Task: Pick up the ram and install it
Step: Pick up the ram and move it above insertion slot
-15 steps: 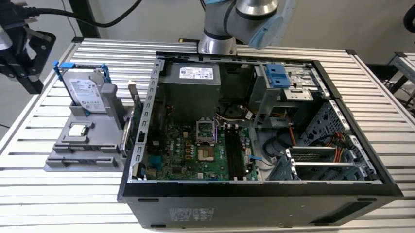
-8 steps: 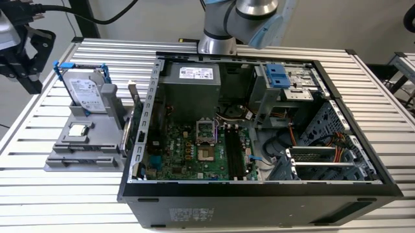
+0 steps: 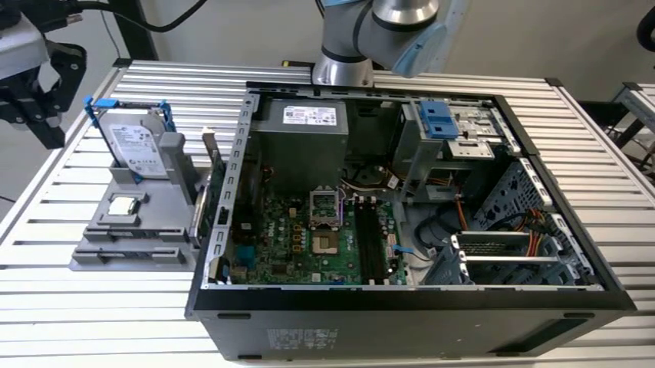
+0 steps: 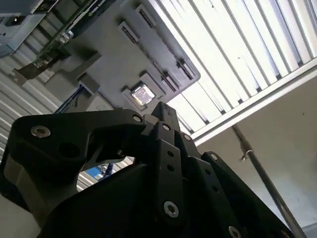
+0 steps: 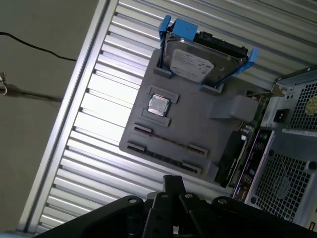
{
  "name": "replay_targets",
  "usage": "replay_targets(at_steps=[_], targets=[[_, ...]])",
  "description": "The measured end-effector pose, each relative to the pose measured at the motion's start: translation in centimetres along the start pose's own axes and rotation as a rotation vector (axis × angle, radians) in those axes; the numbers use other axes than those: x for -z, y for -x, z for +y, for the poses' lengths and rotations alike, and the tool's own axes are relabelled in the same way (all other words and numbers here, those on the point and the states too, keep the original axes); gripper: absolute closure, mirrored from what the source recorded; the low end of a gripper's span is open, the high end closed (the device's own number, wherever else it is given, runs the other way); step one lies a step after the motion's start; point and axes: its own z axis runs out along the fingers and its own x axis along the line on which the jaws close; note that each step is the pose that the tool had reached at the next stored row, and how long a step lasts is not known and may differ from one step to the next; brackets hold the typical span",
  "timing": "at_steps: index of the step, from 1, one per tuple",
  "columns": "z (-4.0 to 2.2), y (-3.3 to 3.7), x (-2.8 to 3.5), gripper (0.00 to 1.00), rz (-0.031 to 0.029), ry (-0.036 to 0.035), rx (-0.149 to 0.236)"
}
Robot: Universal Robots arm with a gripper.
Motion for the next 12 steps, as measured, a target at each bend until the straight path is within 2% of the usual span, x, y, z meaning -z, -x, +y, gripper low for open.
replay_targets(at_steps=[4,12], targets=[[0.00,0.00,0.00,1.00,0.0025,0.0009,0.052],[0.00,0.00,0.00,1.00,0.0059,0.0020,0.122]])
